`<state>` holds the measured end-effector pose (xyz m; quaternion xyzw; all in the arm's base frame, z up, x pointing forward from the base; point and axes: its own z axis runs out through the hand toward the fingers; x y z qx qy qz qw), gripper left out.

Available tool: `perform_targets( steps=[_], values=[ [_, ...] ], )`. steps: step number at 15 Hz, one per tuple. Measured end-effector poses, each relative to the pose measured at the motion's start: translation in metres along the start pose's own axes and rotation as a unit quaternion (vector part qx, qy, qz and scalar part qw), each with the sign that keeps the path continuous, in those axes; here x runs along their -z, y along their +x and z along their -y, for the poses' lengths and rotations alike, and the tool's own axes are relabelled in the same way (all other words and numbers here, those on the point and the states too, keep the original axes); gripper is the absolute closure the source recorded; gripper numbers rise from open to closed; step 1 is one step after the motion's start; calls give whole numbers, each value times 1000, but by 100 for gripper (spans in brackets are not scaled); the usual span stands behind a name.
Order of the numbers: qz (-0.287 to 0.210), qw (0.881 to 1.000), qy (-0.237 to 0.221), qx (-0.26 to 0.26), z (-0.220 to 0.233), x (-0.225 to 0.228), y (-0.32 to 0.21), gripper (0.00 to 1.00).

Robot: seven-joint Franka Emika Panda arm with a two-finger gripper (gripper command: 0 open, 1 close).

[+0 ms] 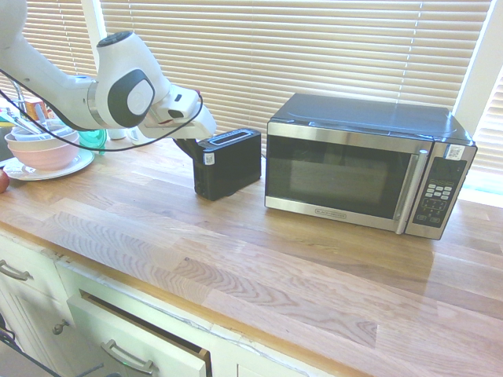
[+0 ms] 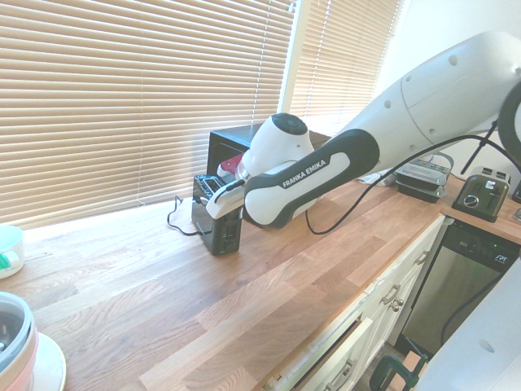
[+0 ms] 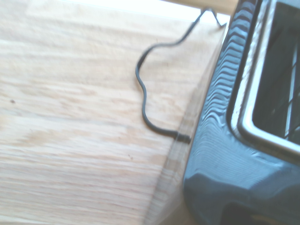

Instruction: Press the toaster

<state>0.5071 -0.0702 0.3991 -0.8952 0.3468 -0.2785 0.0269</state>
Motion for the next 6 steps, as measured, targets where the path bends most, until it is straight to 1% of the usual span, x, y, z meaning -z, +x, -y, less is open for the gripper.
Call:
perform_targets(
  steps=[6],
  values=[
    [13, 1000, -6, -5, -3, -18, -2, 100]
  ],
)
